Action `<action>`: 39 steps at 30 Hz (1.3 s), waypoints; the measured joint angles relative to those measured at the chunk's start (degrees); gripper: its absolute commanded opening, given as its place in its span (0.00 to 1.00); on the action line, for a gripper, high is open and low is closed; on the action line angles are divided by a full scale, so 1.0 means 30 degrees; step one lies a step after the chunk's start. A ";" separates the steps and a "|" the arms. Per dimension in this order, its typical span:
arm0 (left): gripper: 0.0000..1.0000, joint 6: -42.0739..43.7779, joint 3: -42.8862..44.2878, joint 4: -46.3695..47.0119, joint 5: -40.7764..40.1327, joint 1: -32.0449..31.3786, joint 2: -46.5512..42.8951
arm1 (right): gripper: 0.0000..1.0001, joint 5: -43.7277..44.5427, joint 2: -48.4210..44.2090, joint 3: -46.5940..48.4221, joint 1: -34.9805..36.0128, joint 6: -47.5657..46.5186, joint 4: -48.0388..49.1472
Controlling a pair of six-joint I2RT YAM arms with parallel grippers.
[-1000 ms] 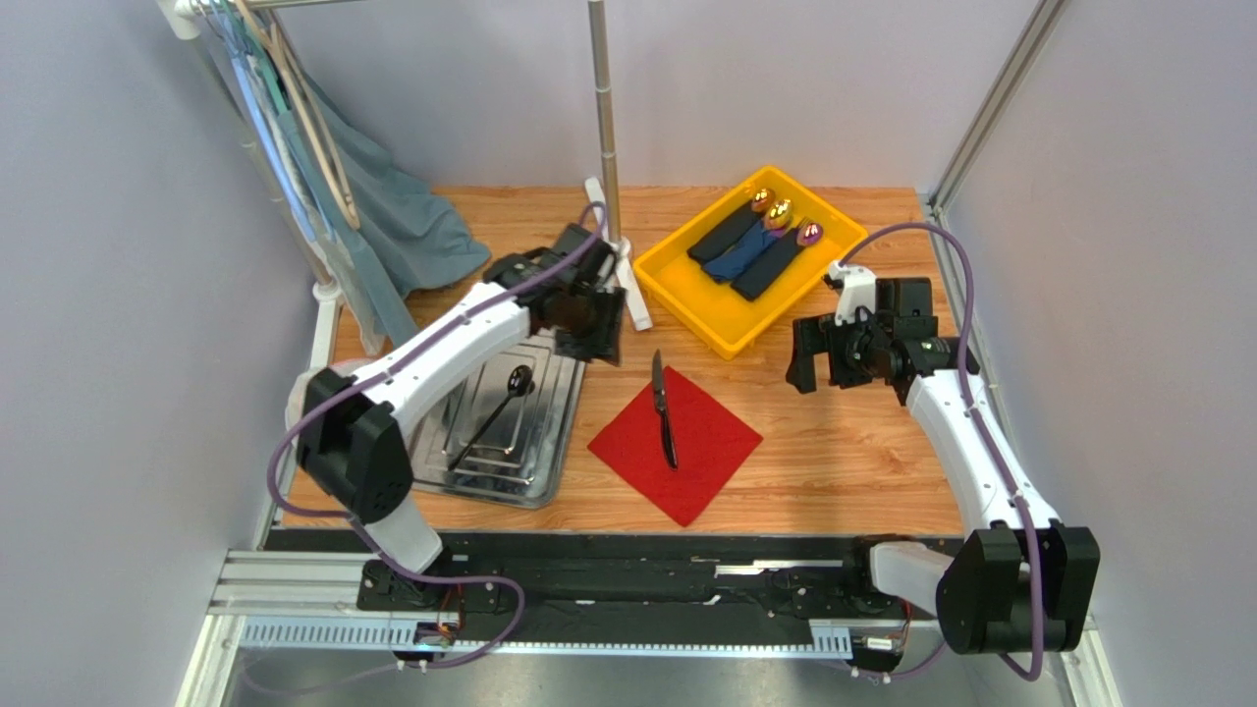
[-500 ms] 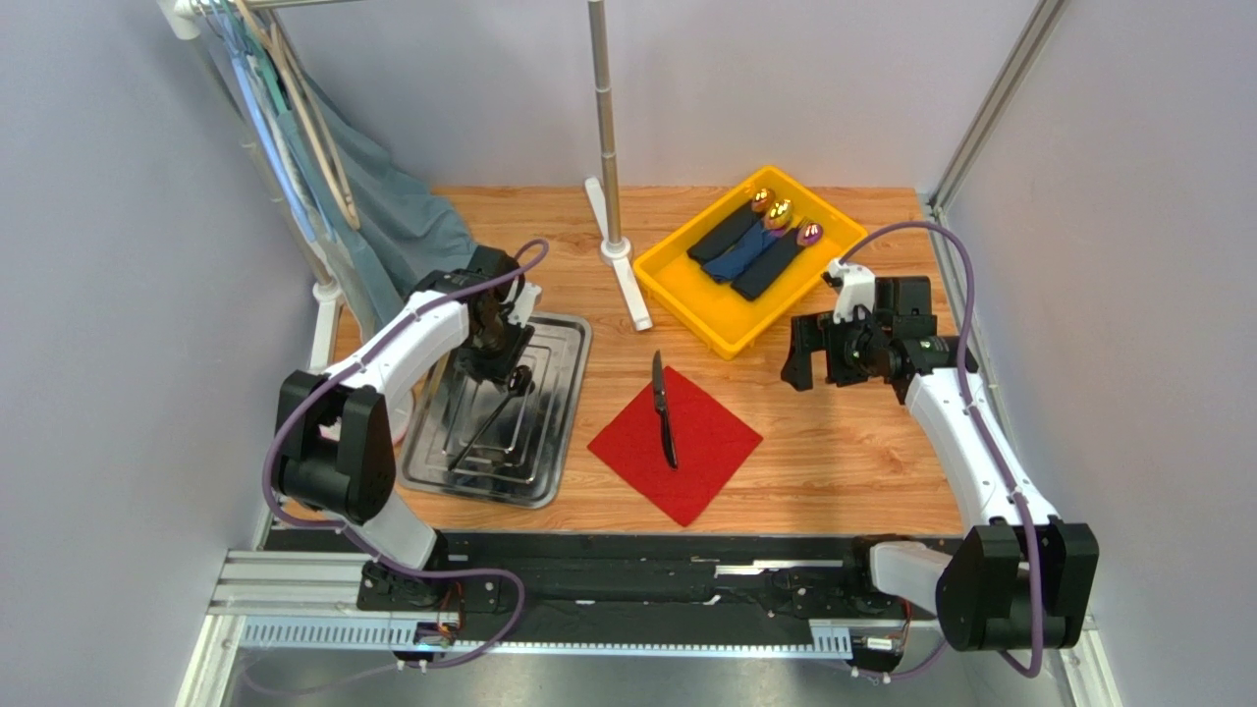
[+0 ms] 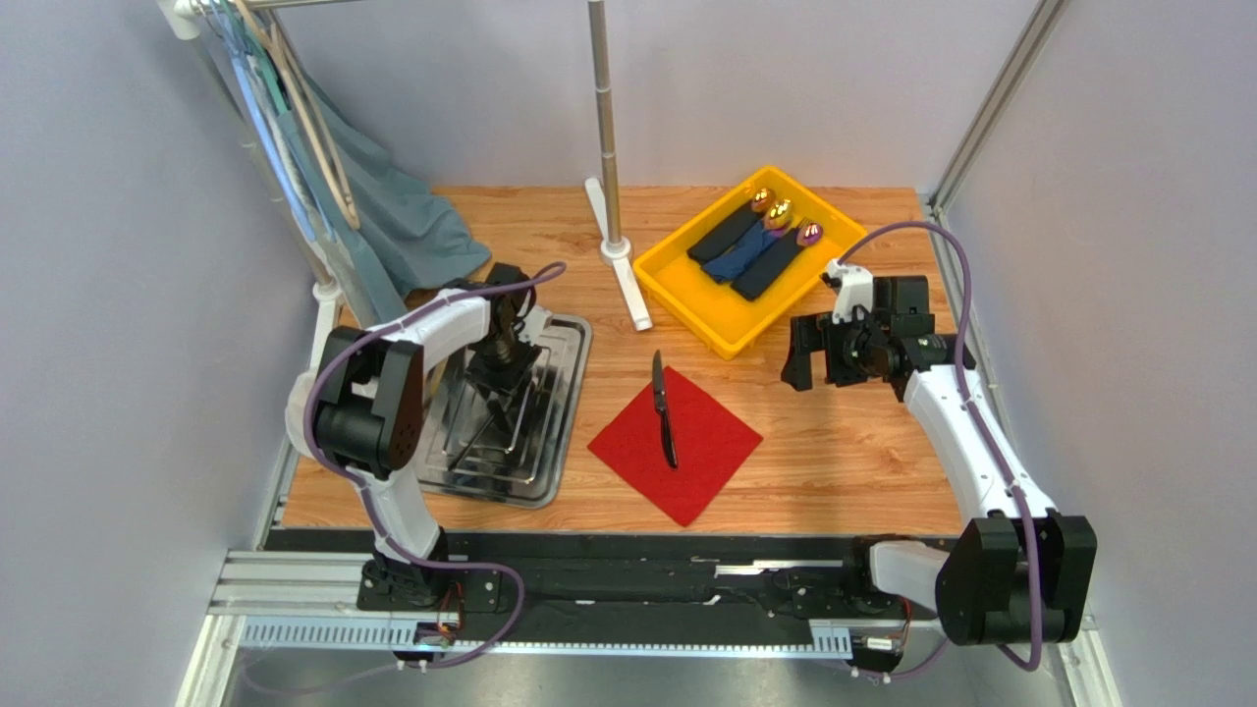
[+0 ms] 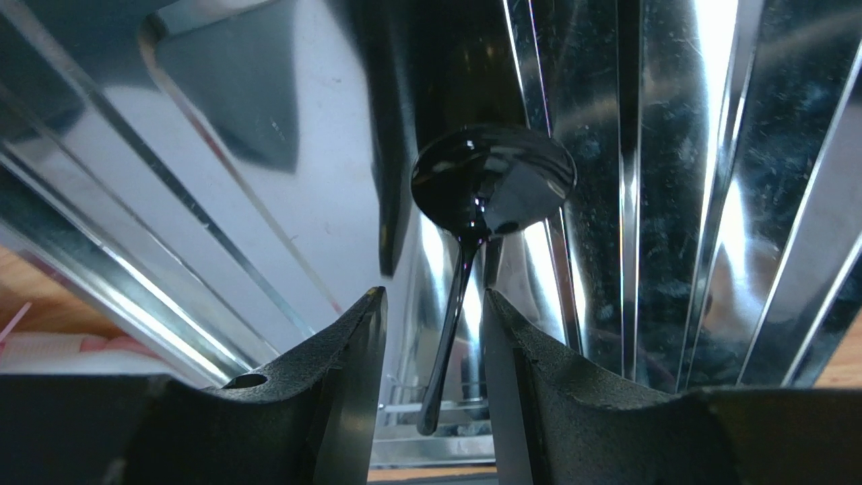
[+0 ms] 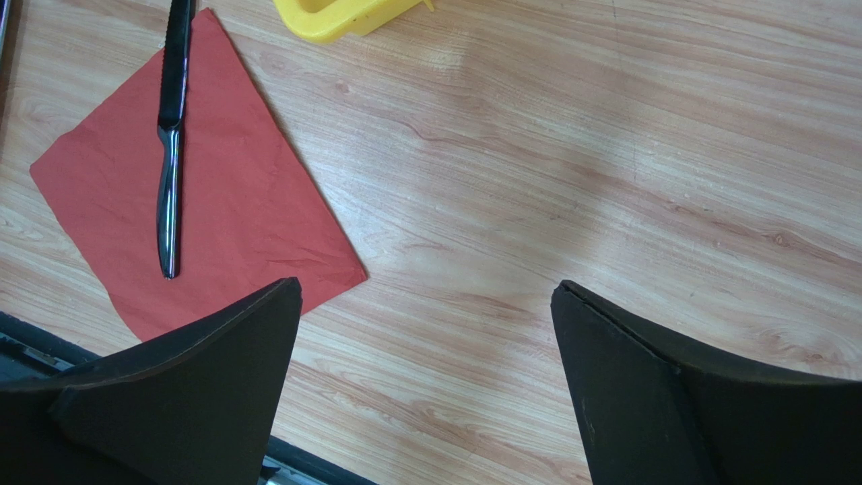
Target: Place the utensils on the paper napkin and roll it up
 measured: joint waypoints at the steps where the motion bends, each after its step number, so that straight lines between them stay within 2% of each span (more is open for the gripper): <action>1: 0.47 -0.0015 -0.0058 0.0124 0.0000 0.0000 0.0160 | 1.00 0.0000 0.0029 0.0000 0.0000 0.0007 0.0000; 3: 0.43 -0.0036 -0.0204 0.0270 0.0007 0.0000 0.0481 | 1.00 0.0058 0.0080 0.0000 0.0000 0.0000 0.0000; 6: 0.34 -0.0095 -0.0204 0.0248 0.0197 -0.0007 0.0481 | 1.00 0.0124 0.0182 0.0015 0.0000 0.0000 0.0000; 7: 0.25 -0.0131 -0.0204 0.0240 0.0255 -0.0007 0.0481 | 1.00 0.0131 0.0197 0.0022 0.0000 0.0000 0.0007; 9: 0.15 -0.0168 -0.0204 0.0248 0.0357 -0.0007 0.0488 | 1.00 0.0138 0.0233 0.0022 0.0000 -0.0007 0.0007; 14: 0.08 -0.0408 -0.0051 0.0066 0.0488 0.0000 0.0539 | 1.00 0.0153 0.0240 0.0022 0.0000 0.0000 0.0007; 16: 0.00 -0.0787 0.0204 -0.0175 0.0882 0.0000 0.0539 | 1.00 0.0189 0.0240 0.0022 0.0000 -0.0007 0.0007; 20: 0.00 -0.2397 0.1931 -0.1319 0.2280 -0.0051 0.0444 | 1.00 0.0219 0.0233 0.0022 0.0000 -0.0007 0.0015; 25: 0.00 -0.6339 0.6054 -0.2798 0.3191 -0.1202 -0.0073 | 1.00 0.0204 0.0233 0.0022 0.0000 0.0015 0.0015; 31: 0.00 -0.9908 1.0083 -0.3242 0.3024 -0.6091 0.0102 | 1.00 0.0197 0.0182 0.0022 0.0000 0.0015 -0.0007; 34: 0.00 -1.1562 1.1147 -0.3096 0.4189 -0.7410 0.0809 | 1.00 0.0211 -0.0044 0.0022 0.0000 0.0000 -0.0051; 39: 0.00 -1.4149 1.1336 -0.2528 0.5814 -0.7417 0.3512 | 1.00 0.0211 -0.0481 0.0087 0.0000 0.0000 -0.0160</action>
